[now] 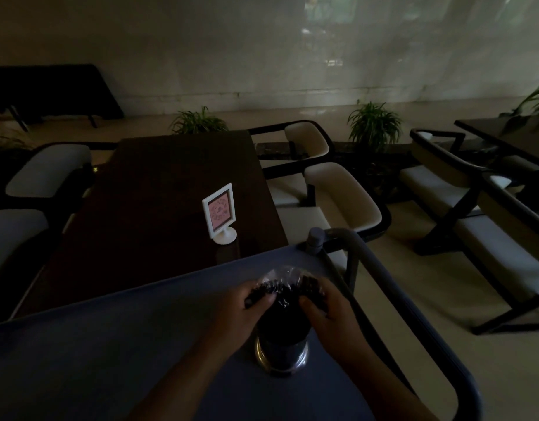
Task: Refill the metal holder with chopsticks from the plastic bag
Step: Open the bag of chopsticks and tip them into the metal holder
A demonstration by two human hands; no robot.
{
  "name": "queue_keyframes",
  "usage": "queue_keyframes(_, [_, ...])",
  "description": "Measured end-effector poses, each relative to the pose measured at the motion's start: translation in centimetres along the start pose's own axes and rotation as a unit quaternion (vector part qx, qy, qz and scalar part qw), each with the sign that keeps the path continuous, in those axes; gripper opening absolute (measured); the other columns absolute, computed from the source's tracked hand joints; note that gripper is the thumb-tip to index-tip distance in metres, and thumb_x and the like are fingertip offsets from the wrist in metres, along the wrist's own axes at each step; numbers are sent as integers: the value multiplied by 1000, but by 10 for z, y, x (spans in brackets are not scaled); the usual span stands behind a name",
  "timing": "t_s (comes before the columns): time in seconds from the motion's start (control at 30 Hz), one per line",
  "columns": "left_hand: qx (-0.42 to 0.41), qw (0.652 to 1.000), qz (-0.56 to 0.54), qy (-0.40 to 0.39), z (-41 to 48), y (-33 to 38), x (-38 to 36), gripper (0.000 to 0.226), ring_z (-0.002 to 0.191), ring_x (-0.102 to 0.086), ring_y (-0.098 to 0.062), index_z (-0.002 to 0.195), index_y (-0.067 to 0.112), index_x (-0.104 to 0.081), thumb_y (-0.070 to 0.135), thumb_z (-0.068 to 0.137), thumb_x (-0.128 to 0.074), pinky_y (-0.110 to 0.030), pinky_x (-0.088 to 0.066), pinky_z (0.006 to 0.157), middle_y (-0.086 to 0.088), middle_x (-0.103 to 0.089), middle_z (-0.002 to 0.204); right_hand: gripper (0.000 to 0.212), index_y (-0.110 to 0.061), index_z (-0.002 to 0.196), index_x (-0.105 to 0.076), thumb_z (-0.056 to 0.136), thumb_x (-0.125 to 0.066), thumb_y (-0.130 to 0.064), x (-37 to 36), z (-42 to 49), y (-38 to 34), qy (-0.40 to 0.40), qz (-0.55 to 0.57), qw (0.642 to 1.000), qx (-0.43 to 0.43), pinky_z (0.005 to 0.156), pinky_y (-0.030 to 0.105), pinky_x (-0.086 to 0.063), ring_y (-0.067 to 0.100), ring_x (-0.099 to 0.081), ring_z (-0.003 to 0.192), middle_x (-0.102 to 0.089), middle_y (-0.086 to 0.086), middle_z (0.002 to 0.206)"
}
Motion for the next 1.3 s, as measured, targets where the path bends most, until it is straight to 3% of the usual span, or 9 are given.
queue_keyframes(0.07, [-21, 1000, -4, -8, -3, 9, 1, 27, 101, -64, 6, 108, 40, -65, 19, 90, -67, -11, -53, 80, 24, -71, 102, 48, -40, 131, -51, 90, -64, -18, 4, -1, -7, 6, 8, 1000, 19, 94, 30, -53, 7, -60, 117, -61, -9, 126])
queue_keyframes(0.13, [-45, 999, -13, -15, -6, 17, 2, 34, 105, -60, 12, 117, 41, -62, 21, 90, -67, -8, -50, 84, 33, -66, 111, 38, -39, 126, -56, 90, -61, -29, 9, -2, -20, 17, 8, 999, 49, 89, 22, -53, 9, -62, 113, -62, -15, 120])
queue_keyframes(0.27, [-9, 999, -31, -1, -8, 9, 0, 16, 93, -69, 0, 96, 36, -69, 22, 91, -65, -17, -54, 77, 18, -75, 95, 24, -41, 105, -65, 96, -55, -21, 10, -3, -24, 24, -13, 998, 52, 83, 14, -51, 7, -63, 103, -63, -14, 107])
queue_keyframes(0.4, [10, 999, -31, 2, -14, 3, -4, 17, 84, -70, 2, 87, 39, -72, 23, 90, -67, -13, -52, 68, 21, -75, 89, 25, -34, 103, -69, 98, -54, -14, 2, -11, -5, 15, -8, 1000, 7, 80, 20, -52, 3, -65, 99, -65, -5, 109])
queue_keyframes(0.67, [-59, 998, -35, -6, -24, 38, 4, 16, 94, -68, 3, 93, 50, -71, 44, 88, -57, -12, -53, 75, 21, -74, 98, 26, -15, 114, -69, 102, -45, -13, 17, -10, -34, 43, 23, 998, 44, 89, 16, -50, 5, -64, 108, -70, -2, 115])
queue_keyframes(0.87, [-127, 991, -23, 29, -25, 77, 20, 19, 87, -68, -5, 94, 27, -73, 29, 96, -55, -14, -53, 71, 8, -73, 94, 30, -31, 108, -71, 101, -44, -21, 33, -3, -77, 44, 21, 994, 101, 82, 14, -51, 4, -68, 100, -74, -11, 104])
queue_keyframes(1.07, [-154, 987, -21, 47, -20, 107, 32, 17, 91, -67, 3, 94, 26, -73, 24, 95, -57, -7, -51, 73, 5, -74, 90, 32, -49, 97, -71, 99, -46, -28, 46, 10, -116, 70, 29, 988, 132, 79, 16, -52, 2, -69, 95, -73, -21, 100])
queue_keyframes(1.17, [-169, 984, -7, 50, -21, 115, 34, 15, 90, -65, 7, 91, 27, -71, 22, 94, -57, -2, -47, 72, 8, -72, 90, 35, -49, 95, -71, 99, -46, -26, 45, 11, -120, 59, 33, 989, 128, 79, 19, -52, 5, -70, 93, -75, -19, 98])
queue_keyframes(1.3, [-189, 981, -6, 53, -19, 130, 43, 16, 90, -68, 4, 98, 22, -73, 24, 95, -58, -10, -53, 73, 12, -75, 90, 30, -37, 95, -72, 99, -45, -25, 49, 14, -136, 55, 40, 990, 125, 76, 27, -55, 11, -72, 91, -76, -10, 93])
Point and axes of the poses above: each hand's wrist, its own z-axis towards the middle knuckle, its own x-axis out of the back of the hand, y = z × x, the point moved 10 cm from there along z, towards the middle knuckle
